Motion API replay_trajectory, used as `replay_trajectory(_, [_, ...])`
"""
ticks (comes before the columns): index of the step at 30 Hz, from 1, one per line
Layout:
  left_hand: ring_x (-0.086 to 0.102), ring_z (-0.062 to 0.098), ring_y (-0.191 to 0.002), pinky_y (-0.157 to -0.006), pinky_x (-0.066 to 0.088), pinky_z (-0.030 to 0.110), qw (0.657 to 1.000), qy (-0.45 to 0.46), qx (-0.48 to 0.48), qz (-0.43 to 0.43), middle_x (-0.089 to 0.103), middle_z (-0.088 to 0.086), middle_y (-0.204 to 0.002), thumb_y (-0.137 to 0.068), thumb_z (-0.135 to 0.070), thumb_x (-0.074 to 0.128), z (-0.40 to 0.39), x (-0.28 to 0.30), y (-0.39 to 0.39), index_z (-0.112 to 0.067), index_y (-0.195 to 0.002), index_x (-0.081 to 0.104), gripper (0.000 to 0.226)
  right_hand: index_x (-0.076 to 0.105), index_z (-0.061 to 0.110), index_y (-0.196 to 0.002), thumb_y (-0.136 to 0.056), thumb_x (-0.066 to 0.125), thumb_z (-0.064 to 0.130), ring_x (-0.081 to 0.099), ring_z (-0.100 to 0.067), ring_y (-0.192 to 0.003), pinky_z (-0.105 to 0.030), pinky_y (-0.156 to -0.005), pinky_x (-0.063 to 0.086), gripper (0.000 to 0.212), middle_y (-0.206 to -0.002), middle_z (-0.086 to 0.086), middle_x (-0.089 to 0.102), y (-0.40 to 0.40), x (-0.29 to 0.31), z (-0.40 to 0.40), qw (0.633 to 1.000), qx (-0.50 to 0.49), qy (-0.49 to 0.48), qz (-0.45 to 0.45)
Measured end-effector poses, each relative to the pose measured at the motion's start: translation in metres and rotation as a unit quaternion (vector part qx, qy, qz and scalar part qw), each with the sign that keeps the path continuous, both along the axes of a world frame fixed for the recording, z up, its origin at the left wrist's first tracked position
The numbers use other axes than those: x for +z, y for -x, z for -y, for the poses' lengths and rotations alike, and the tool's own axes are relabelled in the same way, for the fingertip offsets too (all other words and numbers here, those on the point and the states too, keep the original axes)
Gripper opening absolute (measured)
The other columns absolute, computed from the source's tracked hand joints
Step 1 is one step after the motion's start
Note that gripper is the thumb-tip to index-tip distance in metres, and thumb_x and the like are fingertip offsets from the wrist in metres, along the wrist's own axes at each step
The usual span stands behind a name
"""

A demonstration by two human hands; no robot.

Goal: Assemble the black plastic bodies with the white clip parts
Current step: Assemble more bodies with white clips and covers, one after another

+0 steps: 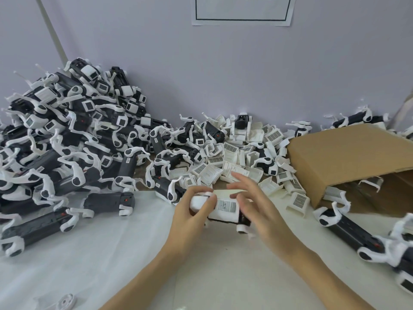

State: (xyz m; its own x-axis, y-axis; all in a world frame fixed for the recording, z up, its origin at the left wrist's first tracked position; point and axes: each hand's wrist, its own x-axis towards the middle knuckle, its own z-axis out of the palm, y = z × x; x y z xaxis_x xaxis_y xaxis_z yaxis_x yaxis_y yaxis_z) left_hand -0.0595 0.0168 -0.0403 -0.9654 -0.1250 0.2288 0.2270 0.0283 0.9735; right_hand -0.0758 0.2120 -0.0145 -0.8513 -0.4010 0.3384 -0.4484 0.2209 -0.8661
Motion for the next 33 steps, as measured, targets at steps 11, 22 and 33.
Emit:
replay_trajectory(11, [0.053,0.011,-0.14,-0.113,0.042,0.043,0.998,0.011,-0.041,-0.049,0.062,-0.015,-0.141,-0.097,-0.046,0.07,0.006,0.0,-0.003,-0.036,-0.143,0.057,0.049,0.072,0.023,-0.12,-0.09,0.081,0.023,0.053,-0.003,-0.123,-0.031,-0.109,0.036,0.031,-0.117,0.024,0.063,0.0,-0.01,0.003,0.964,-0.111,-0.122,-0.207])
replay_trajectory(22, [0.07,0.018,-0.11,-0.094,0.049,0.032,0.998,0.007,-0.038,-0.049,0.074,-0.005,-0.115,-0.099,-0.036,0.072,0.004,-0.002,-0.001,-0.03,-0.128,0.067,0.03,0.071,0.018,-0.111,-0.093,0.066,0.027,0.057,-0.013,-0.11,-0.043,-0.101,0.038,0.021,-0.106,0.015,0.068,-0.002,-0.014,0.007,0.967,-0.111,-0.13,-0.191])
replay_trajectory(33, [0.058,0.003,-0.119,-0.101,0.042,0.016,0.993,0.067,0.015,-0.095,0.059,-0.021,-0.126,-0.094,-0.058,0.06,0.001,0.003,-0.006,-0.041,-0.14,0.054,0.05,0.07,0.014,-0.106,-0.105,0.059,0.021,0.063,-0.019,-0.068,-0.028,-0.062,0.053,0.013,-0.081,-0.018,0.063,0.0,0.002,0.009,0.973,-0.079,0.166,0.137])
